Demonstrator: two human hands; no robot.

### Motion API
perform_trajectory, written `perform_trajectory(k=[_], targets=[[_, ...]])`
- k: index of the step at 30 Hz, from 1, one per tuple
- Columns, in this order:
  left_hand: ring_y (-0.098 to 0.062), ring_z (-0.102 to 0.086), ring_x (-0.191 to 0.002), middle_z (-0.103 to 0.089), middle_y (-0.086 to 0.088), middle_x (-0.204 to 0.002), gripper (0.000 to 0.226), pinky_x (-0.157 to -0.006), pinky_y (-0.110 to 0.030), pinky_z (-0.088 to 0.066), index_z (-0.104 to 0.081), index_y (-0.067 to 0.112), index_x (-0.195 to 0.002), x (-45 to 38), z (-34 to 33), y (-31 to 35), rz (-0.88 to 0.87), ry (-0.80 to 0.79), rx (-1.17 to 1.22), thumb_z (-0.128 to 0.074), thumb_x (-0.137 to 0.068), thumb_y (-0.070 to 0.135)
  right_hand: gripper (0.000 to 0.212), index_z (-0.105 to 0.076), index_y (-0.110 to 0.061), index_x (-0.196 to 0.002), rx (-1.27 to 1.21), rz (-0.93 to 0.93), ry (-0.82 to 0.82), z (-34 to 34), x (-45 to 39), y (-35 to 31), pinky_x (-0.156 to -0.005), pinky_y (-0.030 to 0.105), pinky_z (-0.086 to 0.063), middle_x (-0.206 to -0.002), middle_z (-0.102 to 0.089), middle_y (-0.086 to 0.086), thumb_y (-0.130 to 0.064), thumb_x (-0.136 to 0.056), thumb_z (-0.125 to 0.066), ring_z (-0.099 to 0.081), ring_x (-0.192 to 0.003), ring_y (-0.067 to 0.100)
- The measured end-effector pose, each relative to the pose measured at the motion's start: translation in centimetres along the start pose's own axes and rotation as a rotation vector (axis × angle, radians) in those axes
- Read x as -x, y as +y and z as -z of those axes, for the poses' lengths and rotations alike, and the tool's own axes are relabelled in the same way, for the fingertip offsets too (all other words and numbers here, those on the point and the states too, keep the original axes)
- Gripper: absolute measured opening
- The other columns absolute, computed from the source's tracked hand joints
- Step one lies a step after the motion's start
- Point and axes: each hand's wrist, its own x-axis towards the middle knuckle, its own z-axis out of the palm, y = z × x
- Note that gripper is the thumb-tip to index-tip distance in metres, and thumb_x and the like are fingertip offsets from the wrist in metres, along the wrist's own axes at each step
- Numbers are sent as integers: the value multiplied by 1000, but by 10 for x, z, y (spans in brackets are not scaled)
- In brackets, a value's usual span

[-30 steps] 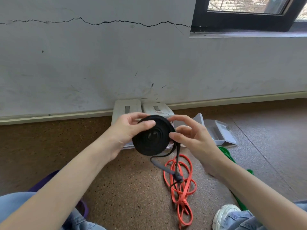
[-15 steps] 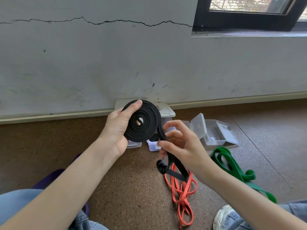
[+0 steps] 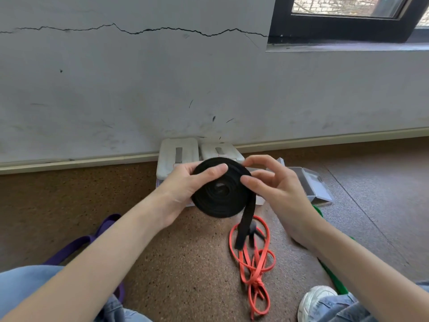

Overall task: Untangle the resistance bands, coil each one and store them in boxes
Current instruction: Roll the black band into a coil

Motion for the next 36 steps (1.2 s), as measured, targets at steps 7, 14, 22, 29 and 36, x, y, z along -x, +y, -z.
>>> perform_trajectory(k=[7, 14, 22, 29, 36], targets=[[-17, -71, -77, -74, -6, -83, 30, -61, -27, -54, -70, 17, -85, -4, -1, 0, 21, 157, 295, -75, -58, 29, 35, -58, -29, -106, 143, -5, -107, 1, -3, -6, -74, 18, -54, -86, -72, 1, 0, -85, -60, -70, -82, 14], [-21, -72, -71, -74, -8, -80, 39, -52, -32, -56, -67, 13, -90, -7, 0, 6, 69, 269, 467, -76, -55, 28, 25, -53, -15, -93, 126, -62, -75, -4, -4, 3, -74, 30, -58, -87, -71, 7, -12, -75, -70, -71, -80, 21], [-25, -71, -88, -73, -12, -96, 42, -75, -42, -57, -65, 13, -100, -7, -15, -7, 68, 245, 481, -73, -61, 27, 28, -44, -11, -92, -9, -107, -8, -8, 0, 11, -64, 26, -56, -89, -73, 14, -5, -80, -68, -71, -78, 25], [-16, -70, -88, -74, -3, -95, 35, -70, -26, -53, -70, 22, -99, -2, 7, -5, 58, -86, -100, -70, -68, 39, 24, -58, -19, -101, 166, -66, -86, 8, -4, -3, -65, 20, -55, -86, -72, 9, -2, -84, -61, -70, -79, 13], [-14, -70, -74, -74, -4, -82, 23, -62, -24, -53, -76, 21, -78, -8, 3, -7, -30, 55, 29, -69, -65, 39, 41, -45, -29, -120, 875, 156, -215, 13, -12, -7, -108, 23, -29, -106, -59, -24, -18, -86, -64, -51, -99, -11]])
